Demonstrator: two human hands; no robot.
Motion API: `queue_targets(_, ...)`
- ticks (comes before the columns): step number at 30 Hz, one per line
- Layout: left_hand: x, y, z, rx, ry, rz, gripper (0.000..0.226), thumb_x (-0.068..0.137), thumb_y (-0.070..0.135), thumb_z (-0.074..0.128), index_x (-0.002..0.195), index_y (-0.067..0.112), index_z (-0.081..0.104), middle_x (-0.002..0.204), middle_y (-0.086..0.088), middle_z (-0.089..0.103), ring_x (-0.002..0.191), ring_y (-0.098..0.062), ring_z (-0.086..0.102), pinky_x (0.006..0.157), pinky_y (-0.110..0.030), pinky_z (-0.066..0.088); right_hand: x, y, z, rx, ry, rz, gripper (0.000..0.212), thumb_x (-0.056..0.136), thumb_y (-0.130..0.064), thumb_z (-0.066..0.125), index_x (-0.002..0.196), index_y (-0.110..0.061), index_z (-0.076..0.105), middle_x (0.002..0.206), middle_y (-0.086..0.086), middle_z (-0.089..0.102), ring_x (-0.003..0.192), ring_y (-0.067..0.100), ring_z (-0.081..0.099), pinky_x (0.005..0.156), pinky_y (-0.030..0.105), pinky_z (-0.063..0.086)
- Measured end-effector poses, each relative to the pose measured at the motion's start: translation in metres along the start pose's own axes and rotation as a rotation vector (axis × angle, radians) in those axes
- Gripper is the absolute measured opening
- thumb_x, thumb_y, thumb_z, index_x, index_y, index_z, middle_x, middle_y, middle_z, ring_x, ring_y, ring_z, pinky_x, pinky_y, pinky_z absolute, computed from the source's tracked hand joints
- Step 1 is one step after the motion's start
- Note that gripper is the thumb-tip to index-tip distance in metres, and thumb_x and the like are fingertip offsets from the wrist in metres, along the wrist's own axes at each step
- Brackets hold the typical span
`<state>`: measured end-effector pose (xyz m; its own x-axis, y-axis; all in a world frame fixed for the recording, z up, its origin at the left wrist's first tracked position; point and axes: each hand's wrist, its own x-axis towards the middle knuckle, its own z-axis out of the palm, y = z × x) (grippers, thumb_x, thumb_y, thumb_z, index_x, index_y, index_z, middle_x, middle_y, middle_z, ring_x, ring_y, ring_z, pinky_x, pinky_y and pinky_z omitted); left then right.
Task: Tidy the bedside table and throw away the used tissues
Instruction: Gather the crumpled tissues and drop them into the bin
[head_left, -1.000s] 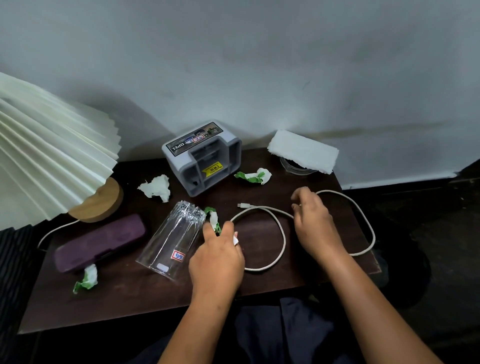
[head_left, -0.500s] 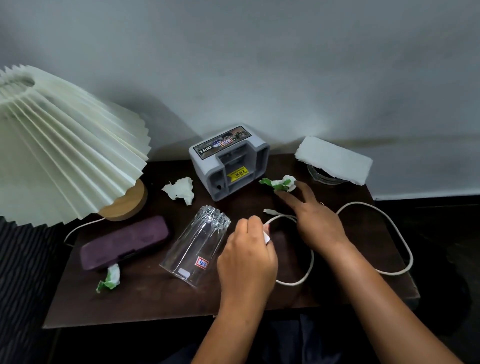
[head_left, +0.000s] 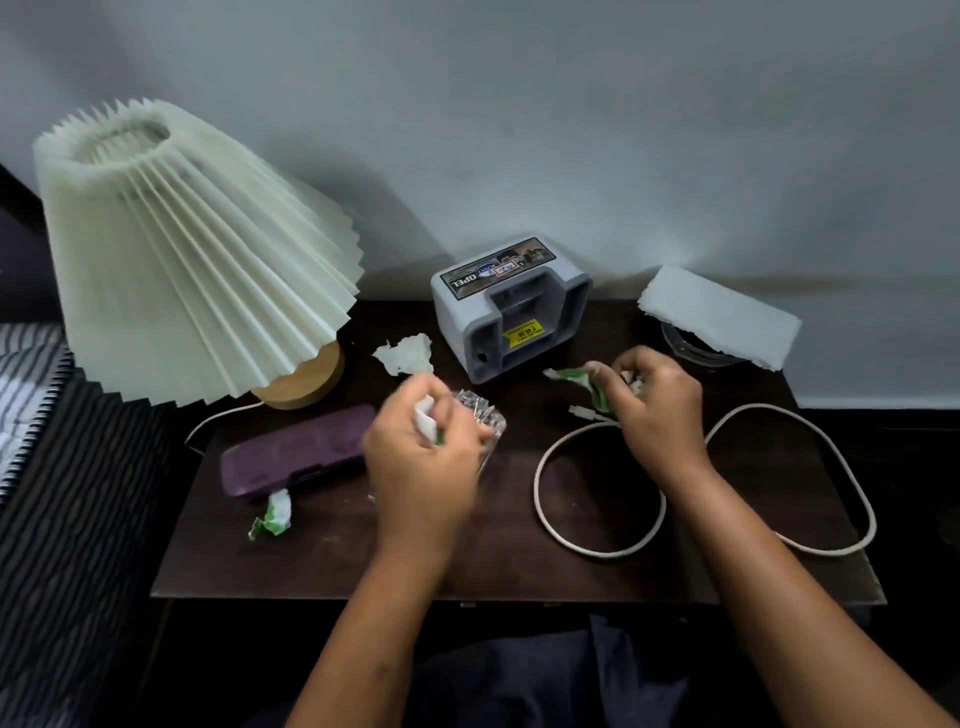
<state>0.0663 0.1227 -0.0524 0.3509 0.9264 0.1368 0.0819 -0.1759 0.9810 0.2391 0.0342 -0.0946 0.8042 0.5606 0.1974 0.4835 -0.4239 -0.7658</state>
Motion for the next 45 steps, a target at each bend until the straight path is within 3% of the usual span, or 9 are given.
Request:
queue_targets(5, 0.037, -0.008, -0.065, 0.276, -0.244, -0.295, 0.028, 0.069, 0.007, 0.054, 0.053, 0.021, 0.036, 0.050, -0.002, 0.030, 0.052, -0.020, 0.031, 0.048, -0.028, 0.021, -0.003, -0.023, 0.014, 0.296, -0.012, 0.158, 0.039, 0.073, -0.011, 0.067, 0.056, -0.021, 0.033, 0.051, -0.010, 0.034, 0.049, 0.004, 0.033, 0.054, 0.027, 0.033)
queue_targets(9, 0.044, -0.016, -0.107, 0.488, -0.448, -0.437, 0.035, 0.082, 0.010, 0.063, 0.059, 0.017, 0.037, 0.049, 0.002, 0.036, 0.049, -0.017, 0.033, 0.052, -0.031, 0.026, -0.008, -0.046, 0.023, 0.703, -0.175, 0.281, 0.035, 0.083, 0.010, 0.051, 0.065, -0.018, 0.041, 0.067, -0.003, 0.050, 0.069, 0.011, 0.063, 0.055, 0.025, 0.056)
queue_targets(12, 0.046, -0.021, -0.129, 0.586, -0.447, -0.464, 0.028, 0.083, 0.019, 0.065, 0.061, 0.011, 0.049, 0.055, -0.003, 0.050, 0.055, -0.022, 0.048, 0.056, -0.033, 0.034, -0.016, -0.063, 0.029, 0.805, -0.226, 0.312, 0.029, 0.089, 0.008, 0.049, 0.074, -0.017, 0.048, 0.076, -0.002, 0.052, 0.064, 0.003, 0.063, 0.053, 0.021, 0.055)
queue_targets(16, 0.048, -0.030, -0.163, 0.780, -0.286, -0.516, 0.018, 0.081, 0.025, 0.066, 0.090, 0.010, 0.067, 0.087, -0.015, 0.065, 0.092, -0.031, 0.062, 0.067, -0.030, 0.036, -0.019, -0.076, 0.043, 0.802, -0.162, 0.323, 0.021, 0.094, -0.005, 0.049, 0.091, -0.026, 0.050, 0.082, -0.004, 0.045, 0.054, 0.005, 0.045, 0.042, 0.017, 0.039)
queue_targets(21, 0.044, -0.049, -0.167, 0.831, -0.320, -0.697, 0.047, 0.073, 0.042, 0.071, 0.111, 0.015, 0.061, 0.112, -0.010, 0.065, 0.102, -0.026, 0.059, 0.078, -0.027, 0.043, -0.007, -0.102, 0.065, 0.482, -0.263, 0.119, 0.007, 0.092, -0.028, 0.055, 0.086, -0.028, 0.059, 0.082, -0.006, 0.057, 0.066, 0.007, 0.049, 0.055, 0.024, 0.041)
queue_targets(24, 0.044, -0.053, -0.157, 0.890, -0.306, -0.794, 0.056, 0.070, 0.046, 0.073, 0.115, 0.015, 0.058, 0.120, -0.008, 0.060, 0.110, -0.028, 0.056, 0.090, -0.033, 0.046, 0.005, -0.118, 0.081, 0.063, -0.410, -0.083, 0.007, 0.083, -0.029, 0.067, 0.089, -0.029, 0.063, 0.078, -0.008, 0.057, 0.071, 0.009, 0.055, 0.064, 0.025, 0.044)
queue_targets(31, 0.045, -0.052, -0.149, 0.982, -0.217, -0.831, 0.042, 0.079, 0.042, 0.062, 0.110, 0.013, 0.058, 0.112, -0.010, 0.061, 0.103, -0.029, 0.058, 0.079, -0.034, 0.047, 0.028, -0.130, 0.114, -0.601, -0.639, -0.389, 0.031, 0.085, -0.022, 0.061, 0.115, -0.029, 0.061, 0.119, 0.004, 0.060, 0.105, 0.026, 0.059, 0.085, 0.039, 0.051)
queue_targets(39, 0.046, -0.046, -0.144, 1.001, -0.259, -0.888, 0.041, 0.081, 0.035, 0.066, 0.114, 0.014, 0.054, 0.120, -0.010, 0.056, 0.111, -0.030, 0.054, 0.071, -0.036, 0.038, 0.050, -0.140, 0.137, -0.828, -0.962, -0.310, 0.044, 0.087, -0.011, 0.053, 0.118, -0.042, 0.059, 0.133, 0.005, 0.052, 0.109, 0.024, 0.058, 0.089, 0.036, 0.052)
queue_targets(45, 0.047, -0.046, -0.141, 1.018, -0.281, -0.897, 0.043, 0.081, 0.031, 0.066, 0.117, 0.013, 0.053, 0.120, -0.011, 0.055, 0.110, -0.031, 0.054, 0.073, -0.037, 0.041, 0.048, -0.136, 0.147, -0.811, -0.991, -0.238, 0.049, 0.086, -0.005, 0.048, 0.128, -0.029, 0.056, 0.138, 0.008, 0.050, 0.117, 0.026, 0.055, 0.091, 0.024, 0.045)
